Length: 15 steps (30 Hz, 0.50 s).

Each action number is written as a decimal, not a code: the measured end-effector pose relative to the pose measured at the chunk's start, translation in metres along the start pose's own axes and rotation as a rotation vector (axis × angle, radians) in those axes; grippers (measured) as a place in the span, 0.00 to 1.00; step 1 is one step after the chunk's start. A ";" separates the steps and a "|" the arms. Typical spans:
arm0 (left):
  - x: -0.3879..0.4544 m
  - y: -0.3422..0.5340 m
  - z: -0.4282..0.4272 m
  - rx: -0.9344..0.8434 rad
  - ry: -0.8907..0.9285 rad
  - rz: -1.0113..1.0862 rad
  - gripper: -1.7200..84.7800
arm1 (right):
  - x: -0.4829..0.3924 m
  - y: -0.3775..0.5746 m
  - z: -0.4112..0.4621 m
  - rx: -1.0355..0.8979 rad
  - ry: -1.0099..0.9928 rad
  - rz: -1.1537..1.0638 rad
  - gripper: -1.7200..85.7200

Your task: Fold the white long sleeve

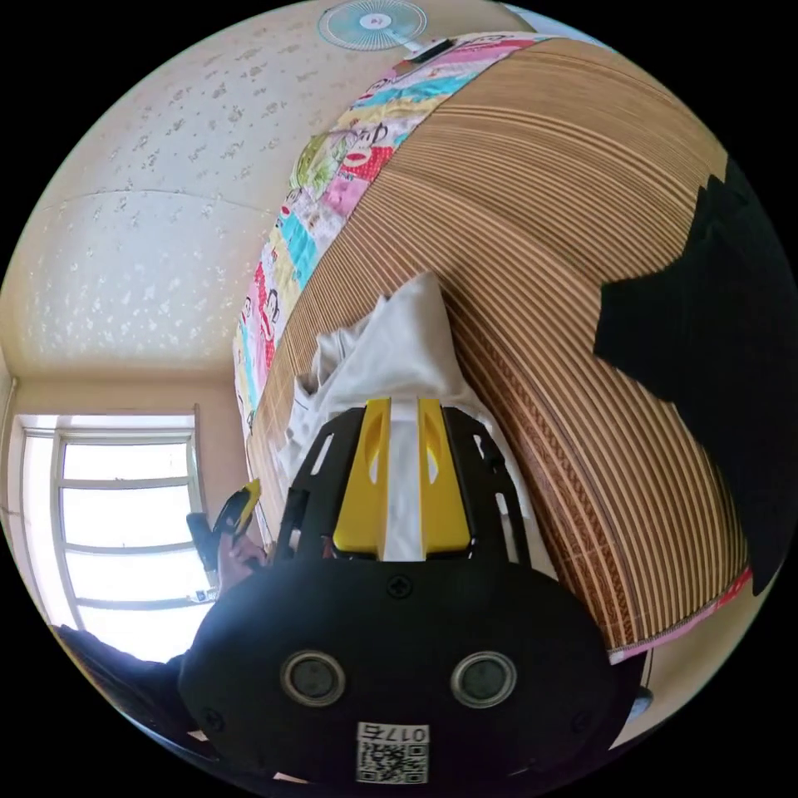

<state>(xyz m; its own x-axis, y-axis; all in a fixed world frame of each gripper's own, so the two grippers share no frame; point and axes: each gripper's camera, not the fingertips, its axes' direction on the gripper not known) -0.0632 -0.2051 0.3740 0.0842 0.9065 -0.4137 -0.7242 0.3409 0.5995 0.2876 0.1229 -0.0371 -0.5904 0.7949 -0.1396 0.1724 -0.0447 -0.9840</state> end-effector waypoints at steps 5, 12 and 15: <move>0.002 -0.018 -0.047 0.062 -0.013 0.082 0.02 | 0.003 -0.061 0.019 0.027 0.048 -0.042 0.16; -0.022 0.010 0.018 -0.078 -0.230 0.089 0.16 | 0.009 -0.083 0.044 0.010 0.072 -0.119 0.16; -0.020 0.034 0.052 -0.119 -0.363 0.074 0.15 | 0.016 -0.081 0.048 0.020 0.127 -0.158 0.15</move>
<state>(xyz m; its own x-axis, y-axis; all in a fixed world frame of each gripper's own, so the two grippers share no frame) -0.0540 -0.1991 0.4378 0.2504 0.9639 -0.0901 -0.8099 0.2596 0.5260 0.2266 0.1101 0.0353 -0.5048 0.8627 0.0307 0.0686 0.0756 -0.9948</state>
